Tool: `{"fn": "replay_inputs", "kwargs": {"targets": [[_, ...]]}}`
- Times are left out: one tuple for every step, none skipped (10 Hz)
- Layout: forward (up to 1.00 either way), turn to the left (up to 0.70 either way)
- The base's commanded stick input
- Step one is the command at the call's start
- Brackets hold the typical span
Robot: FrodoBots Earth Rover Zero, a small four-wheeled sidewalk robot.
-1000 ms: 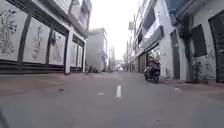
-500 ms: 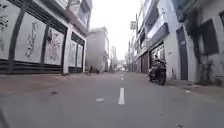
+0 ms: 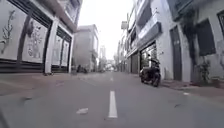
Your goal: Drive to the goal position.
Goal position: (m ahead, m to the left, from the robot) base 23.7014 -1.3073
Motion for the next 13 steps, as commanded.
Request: {"fn": "replay_inputs", "kwargs": {"targets": [[1.00,0.00],[1.00,0.00],[1.00,0.00],[1.00,0.00],[1.00,0.00],[1.00,0.00],[1.00,0.00],[1.00,0.00],[1.00,0.00],[1.00,0.00],[1.00,0.00],[1.00,0.00],[1.00,0.00]]}}
